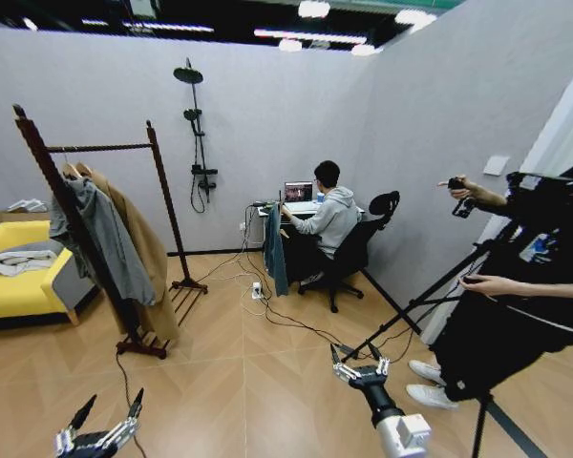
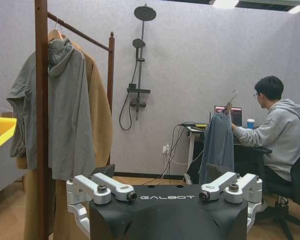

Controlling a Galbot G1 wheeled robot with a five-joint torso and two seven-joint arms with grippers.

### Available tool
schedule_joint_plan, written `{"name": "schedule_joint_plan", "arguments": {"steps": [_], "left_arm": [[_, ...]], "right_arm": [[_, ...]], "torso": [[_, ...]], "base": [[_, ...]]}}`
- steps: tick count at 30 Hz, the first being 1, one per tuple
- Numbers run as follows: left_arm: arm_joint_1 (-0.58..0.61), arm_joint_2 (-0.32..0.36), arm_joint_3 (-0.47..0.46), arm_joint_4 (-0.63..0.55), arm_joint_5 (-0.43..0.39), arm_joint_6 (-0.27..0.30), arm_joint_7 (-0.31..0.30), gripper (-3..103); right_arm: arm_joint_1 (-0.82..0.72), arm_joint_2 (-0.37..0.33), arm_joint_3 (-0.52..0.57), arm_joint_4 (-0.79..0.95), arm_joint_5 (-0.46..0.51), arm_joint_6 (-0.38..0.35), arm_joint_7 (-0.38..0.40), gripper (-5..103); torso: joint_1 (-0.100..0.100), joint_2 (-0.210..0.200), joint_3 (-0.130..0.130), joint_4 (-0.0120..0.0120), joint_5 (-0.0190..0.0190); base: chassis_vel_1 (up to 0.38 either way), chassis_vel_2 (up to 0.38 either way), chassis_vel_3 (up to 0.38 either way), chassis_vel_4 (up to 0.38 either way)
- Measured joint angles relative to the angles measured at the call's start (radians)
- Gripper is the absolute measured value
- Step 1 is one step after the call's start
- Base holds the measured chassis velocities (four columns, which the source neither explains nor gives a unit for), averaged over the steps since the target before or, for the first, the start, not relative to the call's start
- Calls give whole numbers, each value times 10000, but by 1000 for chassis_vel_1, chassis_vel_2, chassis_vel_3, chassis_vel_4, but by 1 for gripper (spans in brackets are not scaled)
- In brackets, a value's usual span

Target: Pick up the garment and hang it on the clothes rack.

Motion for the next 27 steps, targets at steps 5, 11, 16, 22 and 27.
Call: {"name": "schedule_joint_plan", "arguments": {"steps": [5,11,16,22,27], "left_arm": [[0,0,0,0,0,-1,0,100],[1,0,0,0,0,0,0,100],[1,0,0,0,0,0,0,100],[1,0,0,0,0,-1,0,100],[1,0,0,0,-1,-1,0,100]], "right_arm": [[47,-44,-5,-61,24,-3,-46,100],[132,-10,-123,-116,-38,-87,-83,100],[134,-8,-138,-116,-51,-128,-113,100],[51,-13,-101,-38,-56,-125,-114,100],[-41,12,-107,60,-165,-136,-117,100]], "torso": [[0,0,0,0,0],[-4,2,-1,1,0],[-2,2,0,0,-1],[1,-1,1,0,0],[2,-2,2,0,1]], "base": [[0,0,0,0],[-23,34,33,-19],[-140,124,130,-126],[-206,209,214,-213],[-258,261,247,-266]]}}
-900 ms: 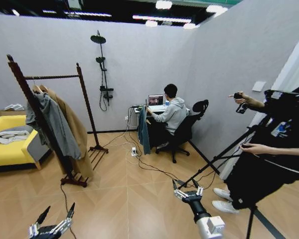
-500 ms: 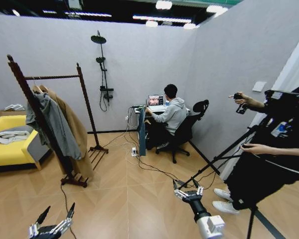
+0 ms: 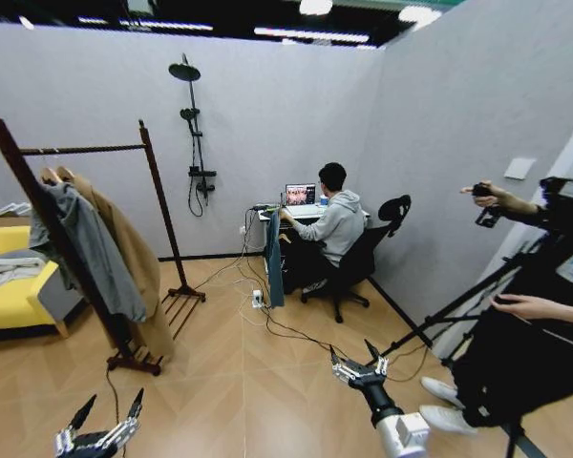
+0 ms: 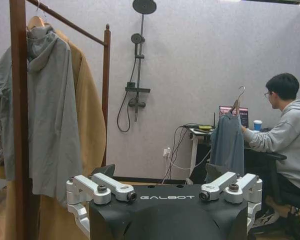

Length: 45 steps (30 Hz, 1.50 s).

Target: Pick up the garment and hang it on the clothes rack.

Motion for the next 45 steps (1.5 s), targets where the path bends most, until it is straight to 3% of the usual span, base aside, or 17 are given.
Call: {"name": "schedule_joint_plan", "arguments": {"steps": [34,45], "left_arm": [[1,0,-1,0,0,0,0,100],[0,0,0,0,0,0,0,100]], "right_arm": [[9,-42,77,-340,87,255,-4,100],[302,-115,159,-418,68,39,4,100]], "torso": [[-2,2,-1,2,-2],[-2,1,-1,1,1]], "base": [[-265,274,272,-263],[-222,214,222,-222]]}}
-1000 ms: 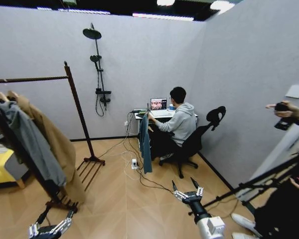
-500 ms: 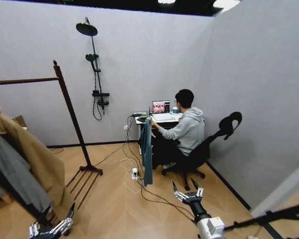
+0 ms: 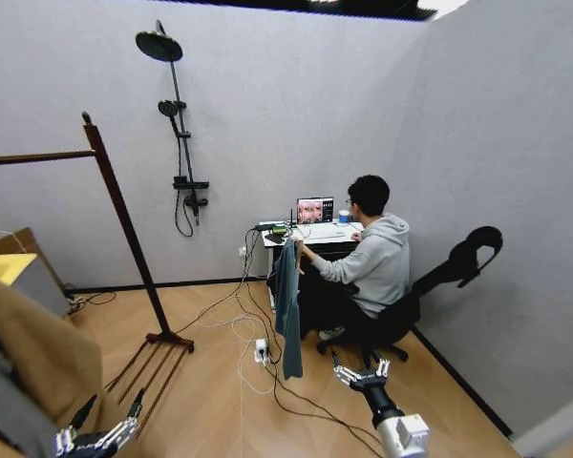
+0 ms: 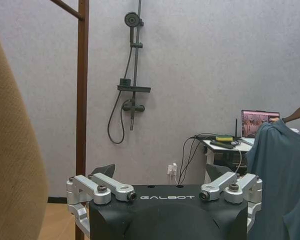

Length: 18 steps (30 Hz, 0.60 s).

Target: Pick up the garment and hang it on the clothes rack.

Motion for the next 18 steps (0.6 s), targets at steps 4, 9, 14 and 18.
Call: {"name": "schedule_joint_plan", "arguments": {"steps": [4,9,14,18], "left_arm": [[-1,0,0,0,0,0,1,100],[-1,0,0,0,0,0,0,100],[0,0,0,0,0,0,0,100],[0,0,0,0,0,1,0,100]], "right_arm": [[94,-43,-41,-30,11,-7,-13,100],[928,-557,131,-181,209,-422,81,100],[2295,-1396,196,-1175,769,-621,245,100],[3931,-2178,72,-2498,1341,-630,250,100]], "torso": [[2,0,0,-1,-2],[6,-3,2,0,-3],[-5,2,-1,1,-1],[-6,3,-1,0,2]], "base": [[-159,164,178,-160],[-35,52,34,-51],[16,-29,-25,23],[0,0,0,0]]}}
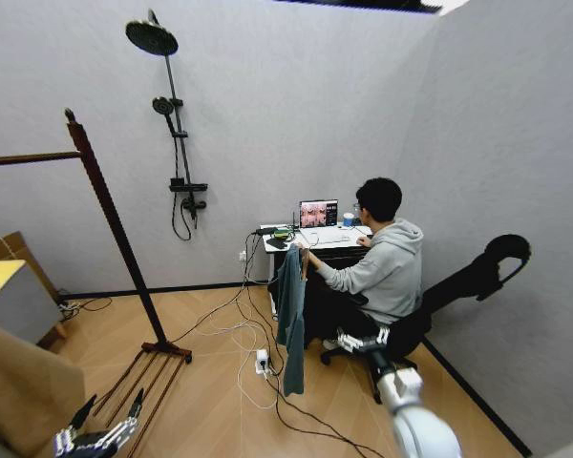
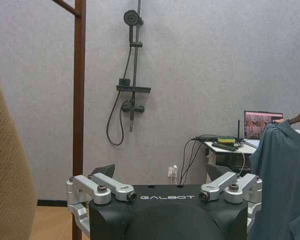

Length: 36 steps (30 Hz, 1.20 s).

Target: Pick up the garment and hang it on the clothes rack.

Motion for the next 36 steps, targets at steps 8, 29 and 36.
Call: {"name": "schedule_joint_plan", "arguments": {"steps": [8,29,36], "left_arm": [[0,0,-1,-1,0,0,-2,100],[-1,0,-1,0,0,1,-2,100],[0,0,-1,0,0,1,0,100]], "right_arm": [[3539,-1014,-1112,-3301,1676,730,-464,100],[7633,4,-3011,-7918,802,1283,-307,100],[8546,605,-3249,-8905,79,1418,1504,100]], "torso": [[8,-4,3,2,-4],[7,-4,1,0,-5],[7,-4,1,1,-6]], "base": [[0,0,0,0],[0,0,0,0],[0,0,0,0]]}}
